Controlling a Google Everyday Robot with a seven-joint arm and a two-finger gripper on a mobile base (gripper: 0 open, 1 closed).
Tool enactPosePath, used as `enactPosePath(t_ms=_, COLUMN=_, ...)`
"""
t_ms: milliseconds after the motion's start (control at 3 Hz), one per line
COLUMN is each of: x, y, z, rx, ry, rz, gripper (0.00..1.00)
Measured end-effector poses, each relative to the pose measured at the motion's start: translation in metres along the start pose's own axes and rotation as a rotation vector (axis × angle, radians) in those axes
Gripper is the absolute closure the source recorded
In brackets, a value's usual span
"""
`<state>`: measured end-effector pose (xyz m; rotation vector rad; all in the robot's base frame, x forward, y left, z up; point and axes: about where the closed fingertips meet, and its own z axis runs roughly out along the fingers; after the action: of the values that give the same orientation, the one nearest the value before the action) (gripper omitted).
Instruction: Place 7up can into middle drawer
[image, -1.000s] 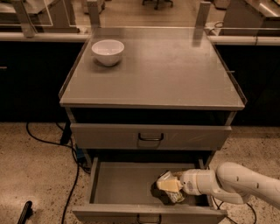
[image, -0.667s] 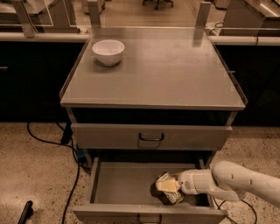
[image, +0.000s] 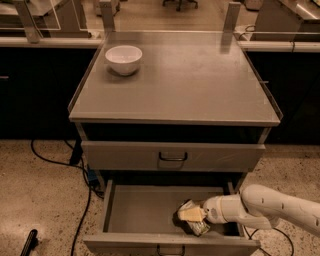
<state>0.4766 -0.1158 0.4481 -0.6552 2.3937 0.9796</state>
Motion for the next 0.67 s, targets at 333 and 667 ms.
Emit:
enactPosePath(t_ms=333, x=0.002, y=0.001, z=-0.001, rx=0.009, ry=-0.008, rz=-0.021, gripper=0.58)
enactPosePath(t_ms=667, x=0.003, y=-0.015, z=-0.001, rx=0.045, ry=-0.022, rz=-0.006, gripper=0.35)
